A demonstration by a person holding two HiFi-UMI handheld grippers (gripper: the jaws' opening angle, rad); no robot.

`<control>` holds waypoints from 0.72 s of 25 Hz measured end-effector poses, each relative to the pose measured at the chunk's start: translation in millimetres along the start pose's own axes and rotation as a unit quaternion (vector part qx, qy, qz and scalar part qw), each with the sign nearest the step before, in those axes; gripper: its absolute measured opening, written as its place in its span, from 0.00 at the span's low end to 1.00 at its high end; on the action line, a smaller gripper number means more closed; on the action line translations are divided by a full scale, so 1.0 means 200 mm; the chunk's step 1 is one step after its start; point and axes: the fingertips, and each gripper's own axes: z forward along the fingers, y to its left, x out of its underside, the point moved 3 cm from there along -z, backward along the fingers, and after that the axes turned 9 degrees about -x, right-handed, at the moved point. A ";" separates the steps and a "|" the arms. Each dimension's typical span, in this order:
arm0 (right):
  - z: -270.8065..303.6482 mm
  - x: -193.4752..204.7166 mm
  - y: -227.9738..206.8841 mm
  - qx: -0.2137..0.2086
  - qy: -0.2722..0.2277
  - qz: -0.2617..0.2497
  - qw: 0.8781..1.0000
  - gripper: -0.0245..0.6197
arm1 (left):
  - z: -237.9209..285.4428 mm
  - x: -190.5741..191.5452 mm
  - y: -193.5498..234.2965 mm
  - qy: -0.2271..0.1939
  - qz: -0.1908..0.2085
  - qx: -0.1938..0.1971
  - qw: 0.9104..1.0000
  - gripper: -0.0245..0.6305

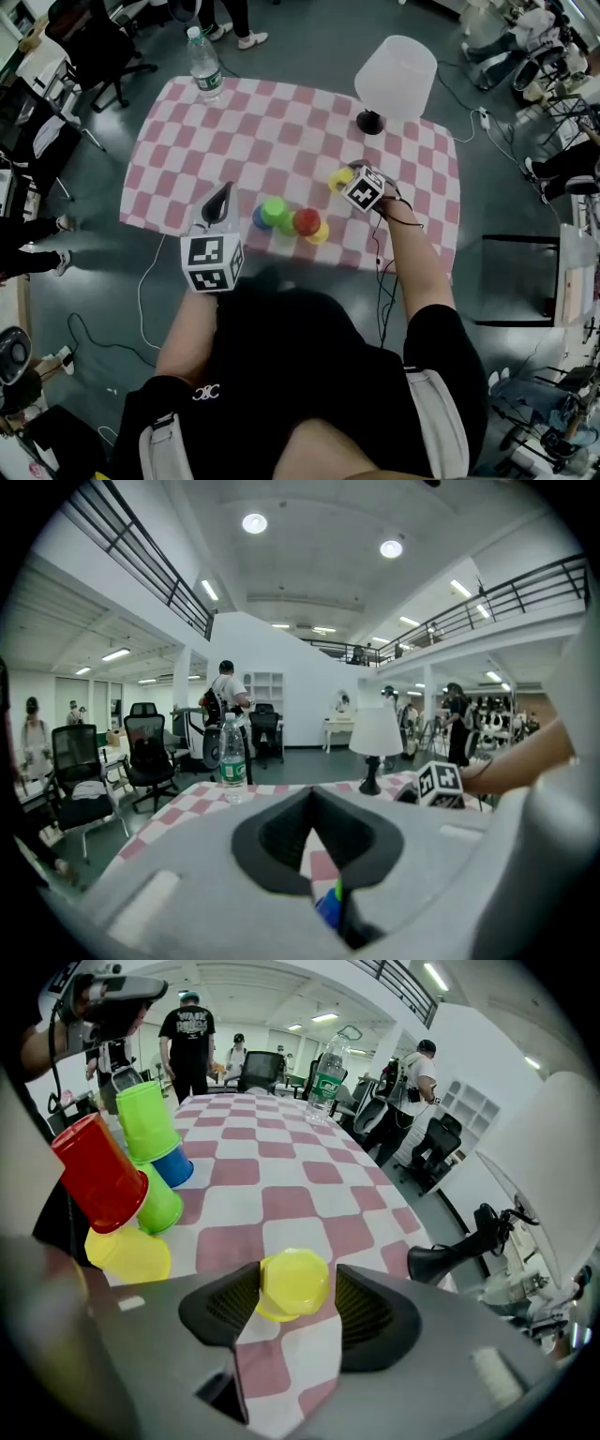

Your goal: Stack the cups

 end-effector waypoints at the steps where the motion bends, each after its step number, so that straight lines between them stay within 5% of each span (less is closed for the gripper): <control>1: 0.01 0.00 -0.01 0.001 0.001 0.002 1.000 0.42 | 0.00 0.00 0.01 0.001 -0.001 -0.001 1.000 0.04; 9: -0.05 -0.02 0.00 -0.009 -0.004 0.022 1.000 0.40 | -0.02 0.01 0.07 0.003 -0.004 -0.003 1.000 0.04; 18: -0.35 -0.17 0.06 0.023 -0.020 -0.002 1.000 0.40 | 0.04 -0.03 0.04 -0.001 0.002 0.044 0.999 0.04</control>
